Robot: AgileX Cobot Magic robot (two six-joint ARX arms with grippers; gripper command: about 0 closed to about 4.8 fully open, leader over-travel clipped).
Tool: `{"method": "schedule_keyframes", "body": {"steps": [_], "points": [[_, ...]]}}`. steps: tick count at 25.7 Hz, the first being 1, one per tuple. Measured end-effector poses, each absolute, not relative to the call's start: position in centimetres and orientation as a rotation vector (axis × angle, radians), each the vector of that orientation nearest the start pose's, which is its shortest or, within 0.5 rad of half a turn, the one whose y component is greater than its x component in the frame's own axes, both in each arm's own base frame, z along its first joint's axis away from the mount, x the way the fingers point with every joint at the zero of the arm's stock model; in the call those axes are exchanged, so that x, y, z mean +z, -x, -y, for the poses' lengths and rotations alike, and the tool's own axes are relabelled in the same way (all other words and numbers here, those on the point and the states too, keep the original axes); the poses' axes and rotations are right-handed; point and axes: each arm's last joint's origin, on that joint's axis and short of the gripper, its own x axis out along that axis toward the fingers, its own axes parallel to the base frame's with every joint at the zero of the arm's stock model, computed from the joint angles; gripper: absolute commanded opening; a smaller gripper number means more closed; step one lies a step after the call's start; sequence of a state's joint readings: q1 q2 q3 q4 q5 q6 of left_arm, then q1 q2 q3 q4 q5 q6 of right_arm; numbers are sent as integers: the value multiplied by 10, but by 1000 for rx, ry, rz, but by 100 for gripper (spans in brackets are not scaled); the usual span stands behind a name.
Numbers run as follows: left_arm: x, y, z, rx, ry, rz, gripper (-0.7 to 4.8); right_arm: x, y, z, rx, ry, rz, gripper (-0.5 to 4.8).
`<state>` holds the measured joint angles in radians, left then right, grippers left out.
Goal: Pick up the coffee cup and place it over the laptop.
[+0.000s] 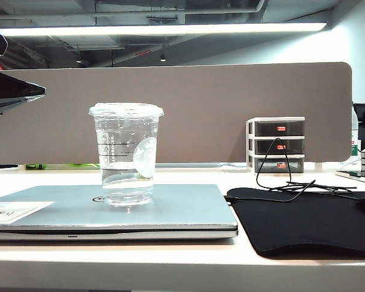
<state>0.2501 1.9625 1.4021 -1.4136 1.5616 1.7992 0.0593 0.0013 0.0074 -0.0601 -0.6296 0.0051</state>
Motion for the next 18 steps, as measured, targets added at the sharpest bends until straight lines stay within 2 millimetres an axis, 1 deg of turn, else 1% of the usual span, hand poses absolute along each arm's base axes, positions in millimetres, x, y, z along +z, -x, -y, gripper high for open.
{"method": "schedule_keyframes", "body": {"steps": [2,5,6,8,12,13,14,16,18], "points": [[212,-328,-54,-1322,128,-114,-5,160,-90,-22,688,-21,-55,-5],[230,-319,-52,-1320,109,-98,-5,160,-90,-22,688,-21,-55,-5],[240,-314,-55,-1304,115,-86,-5,160,-90,-22,689,-22,-55,-5],[241,-311,-60,-1277,136,-54,-5,160,-90,-22,689,-22,-55,-5],[241,-311,-58,-1284,89,-12,-5,160,-90,-22,688,-22,-55,-5],[241,-312,-58,-1285,49,12,-5,160,-90,-22,688,-22,-55,-5],[241,-314,-59,-1287,10,36,7,160,-90,-22,688,-22,-55,-5],[243,-312,-58,-1287,65,-3,52,160,-90,-22,688,-22,-56,-5],[246,-309,-57,-1285,99,-21,61,160,-90,-22,688,-22,-56,-5]]}}
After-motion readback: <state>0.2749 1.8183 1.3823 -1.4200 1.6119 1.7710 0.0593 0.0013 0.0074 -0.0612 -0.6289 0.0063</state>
